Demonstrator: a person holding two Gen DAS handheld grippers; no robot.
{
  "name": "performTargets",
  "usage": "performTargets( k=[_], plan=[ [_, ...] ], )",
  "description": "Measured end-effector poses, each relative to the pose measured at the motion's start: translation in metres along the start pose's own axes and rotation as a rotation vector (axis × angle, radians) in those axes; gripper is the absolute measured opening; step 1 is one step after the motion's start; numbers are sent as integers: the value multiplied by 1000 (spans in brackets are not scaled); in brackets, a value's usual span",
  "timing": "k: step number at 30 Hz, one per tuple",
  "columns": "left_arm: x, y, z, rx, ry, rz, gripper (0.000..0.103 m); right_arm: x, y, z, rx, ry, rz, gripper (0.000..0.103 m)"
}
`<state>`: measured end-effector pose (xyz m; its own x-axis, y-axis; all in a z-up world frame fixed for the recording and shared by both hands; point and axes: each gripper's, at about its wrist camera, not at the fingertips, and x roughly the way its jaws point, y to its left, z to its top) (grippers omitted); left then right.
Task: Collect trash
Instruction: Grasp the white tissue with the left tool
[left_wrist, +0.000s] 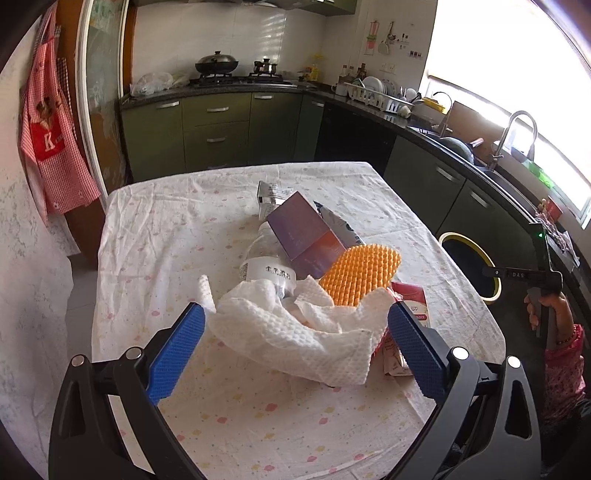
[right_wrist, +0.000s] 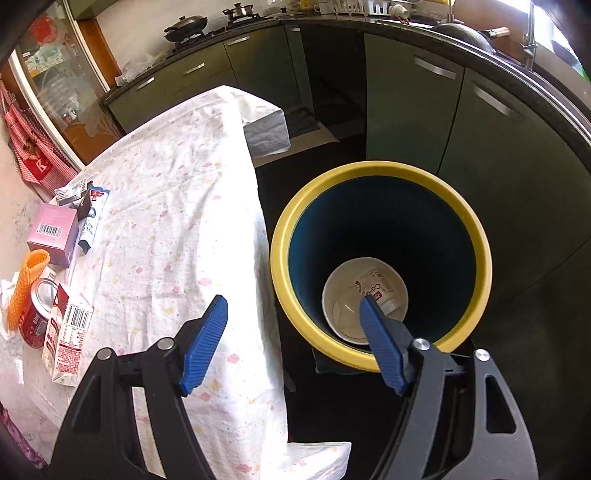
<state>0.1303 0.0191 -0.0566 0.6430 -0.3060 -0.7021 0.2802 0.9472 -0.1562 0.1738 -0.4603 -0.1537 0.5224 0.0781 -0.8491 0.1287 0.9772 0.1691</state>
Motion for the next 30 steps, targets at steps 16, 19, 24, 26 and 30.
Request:
performTargets(
  k=[16,19,24,26,30],
  plan=[
    [30,19,-6,-44,69,-37,7,-1,22,2,-44,-4,6,70],
    [14,7,-2,15,24,-17,6,-7,25,2,-50,-17,11,70],
    [-24,-15,15,113,-57,25,6,-20,27,0,-55,-51,5,70],
    [-39,-24,24,152,-87,35,6,-26,25,-2,-55,-65,0,70],
    [-63,-44,45,219,-129,40,6,-35,17,-6,-40,-83,-10,70]
  ],
)
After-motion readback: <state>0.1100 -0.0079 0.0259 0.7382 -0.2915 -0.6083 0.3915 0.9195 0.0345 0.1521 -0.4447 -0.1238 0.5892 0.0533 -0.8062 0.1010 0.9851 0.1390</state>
